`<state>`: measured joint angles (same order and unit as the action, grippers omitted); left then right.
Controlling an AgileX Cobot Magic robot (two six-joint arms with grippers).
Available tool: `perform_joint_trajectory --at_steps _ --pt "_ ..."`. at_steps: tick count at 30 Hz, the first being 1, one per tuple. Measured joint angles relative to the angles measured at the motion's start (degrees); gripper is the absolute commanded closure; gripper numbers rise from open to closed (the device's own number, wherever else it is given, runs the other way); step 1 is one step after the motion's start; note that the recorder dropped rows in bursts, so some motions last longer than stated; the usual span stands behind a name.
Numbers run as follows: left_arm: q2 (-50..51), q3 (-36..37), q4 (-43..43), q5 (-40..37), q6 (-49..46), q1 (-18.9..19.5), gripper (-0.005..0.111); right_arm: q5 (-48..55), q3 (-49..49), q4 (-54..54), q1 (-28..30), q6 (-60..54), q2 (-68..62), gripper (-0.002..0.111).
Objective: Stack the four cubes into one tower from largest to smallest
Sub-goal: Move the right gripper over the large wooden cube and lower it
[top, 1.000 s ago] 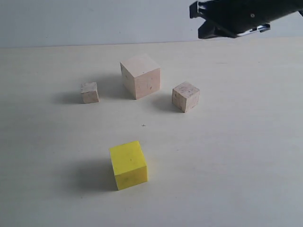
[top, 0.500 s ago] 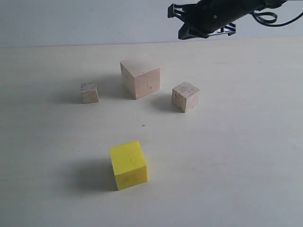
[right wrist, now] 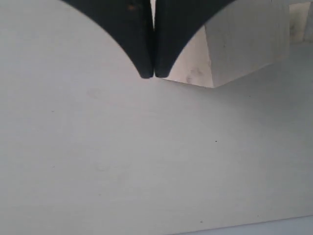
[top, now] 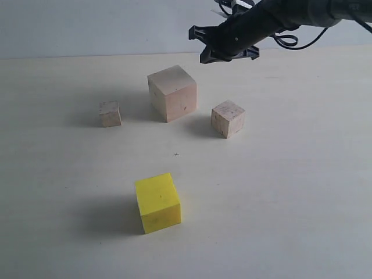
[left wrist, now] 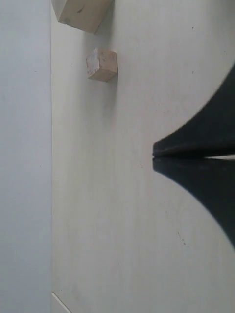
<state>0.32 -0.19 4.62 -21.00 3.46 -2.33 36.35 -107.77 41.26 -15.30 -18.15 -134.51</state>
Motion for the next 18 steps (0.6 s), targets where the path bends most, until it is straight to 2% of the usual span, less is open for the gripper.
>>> perform_joint_trajectory --at_steps 9,18 --pt "0.0 0.0 0.0 0.0 0.0 0.0 0.107 2.9 -3.6 6.9 0.0 -2.7 -5.2 0.108" --pt "0.0 0.0 0.0 0.0 0.0 0.0 0.107 7.9 -3.6 16.5 -0.1 -12.5 -5.6 0.108"
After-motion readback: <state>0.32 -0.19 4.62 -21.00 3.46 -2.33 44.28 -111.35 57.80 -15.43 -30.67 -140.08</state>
